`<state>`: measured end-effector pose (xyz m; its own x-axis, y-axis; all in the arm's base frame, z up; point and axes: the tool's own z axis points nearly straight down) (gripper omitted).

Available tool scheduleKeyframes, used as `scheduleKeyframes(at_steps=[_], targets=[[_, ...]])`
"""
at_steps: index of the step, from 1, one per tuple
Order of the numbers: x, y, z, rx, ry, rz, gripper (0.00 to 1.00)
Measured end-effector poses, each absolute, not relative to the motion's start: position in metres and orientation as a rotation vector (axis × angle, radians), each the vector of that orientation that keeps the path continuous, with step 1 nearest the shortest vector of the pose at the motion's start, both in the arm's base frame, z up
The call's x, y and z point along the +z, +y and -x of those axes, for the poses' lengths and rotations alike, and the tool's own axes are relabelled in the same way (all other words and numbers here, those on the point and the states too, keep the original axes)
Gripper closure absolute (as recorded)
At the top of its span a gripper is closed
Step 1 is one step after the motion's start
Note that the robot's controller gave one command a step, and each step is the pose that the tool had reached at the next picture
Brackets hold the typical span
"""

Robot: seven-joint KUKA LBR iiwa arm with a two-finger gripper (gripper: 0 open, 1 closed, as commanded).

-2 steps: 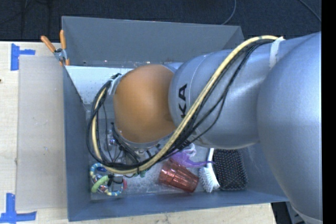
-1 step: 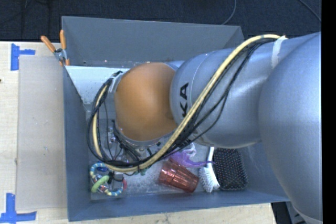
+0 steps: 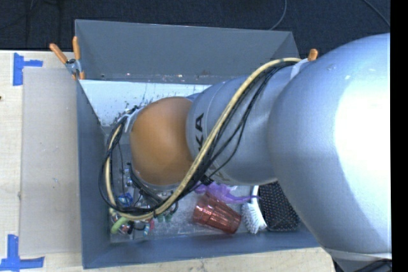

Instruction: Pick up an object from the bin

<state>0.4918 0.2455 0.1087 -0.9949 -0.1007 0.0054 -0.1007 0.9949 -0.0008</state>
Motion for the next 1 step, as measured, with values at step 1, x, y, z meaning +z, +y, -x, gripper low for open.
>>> scheduleKeyframes(at_steps=[1], targets=[[0.0738,0.2437,-0.4907,0.004,-3.132,0.107,0.00]])
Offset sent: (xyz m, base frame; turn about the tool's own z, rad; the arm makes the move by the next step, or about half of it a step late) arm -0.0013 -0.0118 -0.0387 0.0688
